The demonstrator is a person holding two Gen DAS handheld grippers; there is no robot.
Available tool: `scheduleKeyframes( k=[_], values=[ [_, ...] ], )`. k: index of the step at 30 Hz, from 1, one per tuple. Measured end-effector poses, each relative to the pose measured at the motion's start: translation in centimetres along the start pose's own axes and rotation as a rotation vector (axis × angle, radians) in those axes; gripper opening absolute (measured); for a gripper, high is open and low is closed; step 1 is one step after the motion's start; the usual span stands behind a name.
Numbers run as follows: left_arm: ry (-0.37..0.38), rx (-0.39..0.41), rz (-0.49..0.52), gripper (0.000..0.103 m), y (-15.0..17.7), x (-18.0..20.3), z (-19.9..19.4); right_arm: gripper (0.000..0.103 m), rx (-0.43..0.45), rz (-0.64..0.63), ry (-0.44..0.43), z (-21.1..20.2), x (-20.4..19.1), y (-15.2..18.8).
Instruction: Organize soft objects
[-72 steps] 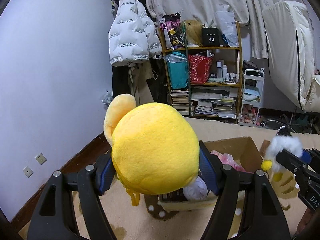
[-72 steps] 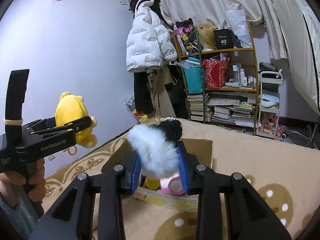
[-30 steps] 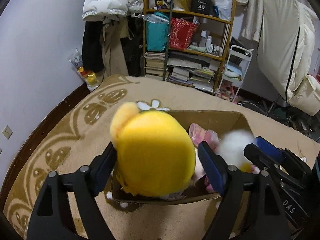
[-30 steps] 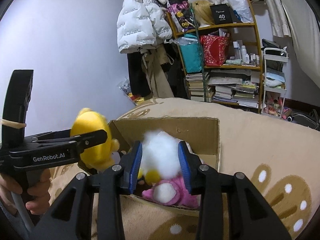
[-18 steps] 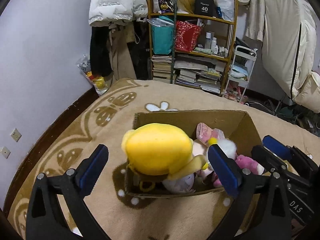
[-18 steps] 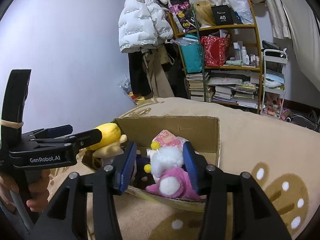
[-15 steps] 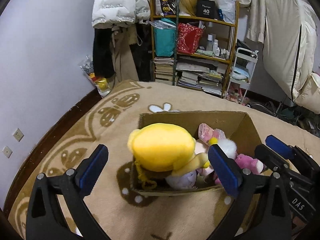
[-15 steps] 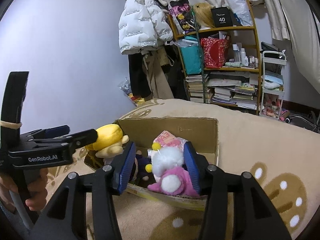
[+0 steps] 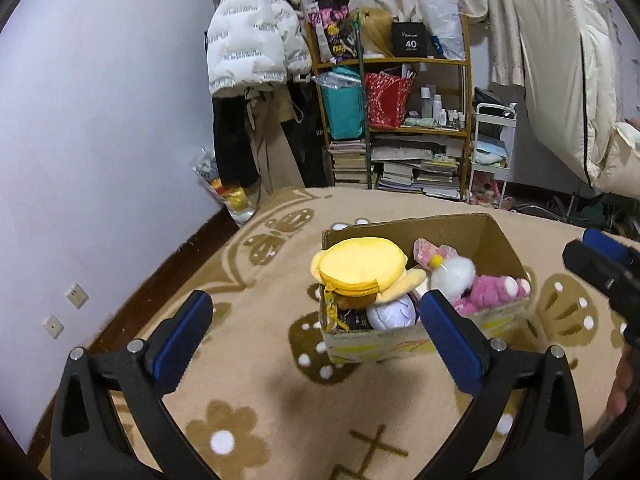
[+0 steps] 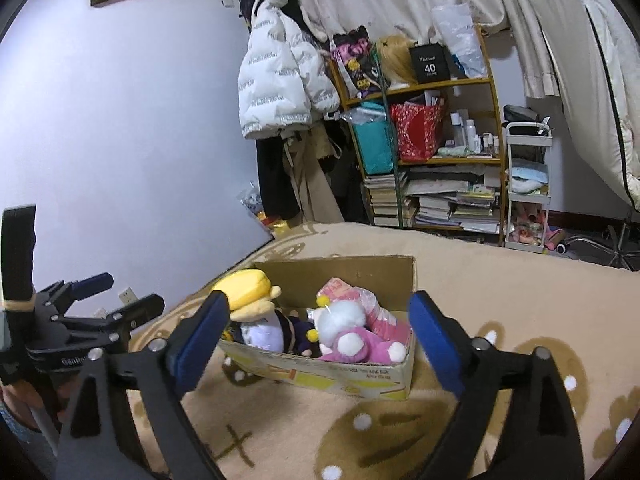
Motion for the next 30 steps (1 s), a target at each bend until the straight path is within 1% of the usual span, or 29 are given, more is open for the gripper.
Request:
scheduleKeyframes(
  k=[2, 7, 16, 19, 24, 30],
  values=[
    [-0.006, 0.015, 0.006, 0.102, 0.2, -0.2, -1.1, 0.103, 0.006, -0.005, 0.003, -1.1, -0.4, -0.2],
    [0.000, 0.035, -0.001, 0.102, 0.6, -0.7, -4.0, 0.103, 0.023, -0.036, 0.024, -3.8, -1.5, -0.5],
    [-0.021, 0.108, -0.040, 0.102, 1.0, -2.8, -9.0, 0.103, 0.030, -0.095, 0.057, -7.1, -3.5, 0.0],
    [-0.025, 0.119, -0.040, 0.102, 1.4, -3.3, -10.0, 0.103, 0.032, -0.096, 0.067, -8.0, -3.8, 0.4],
    [-0.028, 0.124, -0.042, 0.102, 2.2, -3.8, -10.7, 0.103, 0.031, -0.116, 0.108, -9.1, -3.8, 1.1],
    [-0.032, 0.148, -0.014, 0.102, 2.9, -3.6, -10.9, 0.103, 0.027, -0.107, 0.128, -9.6, -3.1, 1.5]
  ],
)
Point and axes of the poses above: each gripper's, at about its wrist camera, not at the fingertips, and z roughly the way its jaws point, x to its right, y to its underside, the point moved 8 cm from there along z, roughly the way its jaws point, and after that the axes turned 12 degrees about -z, right-handed, at the moved point
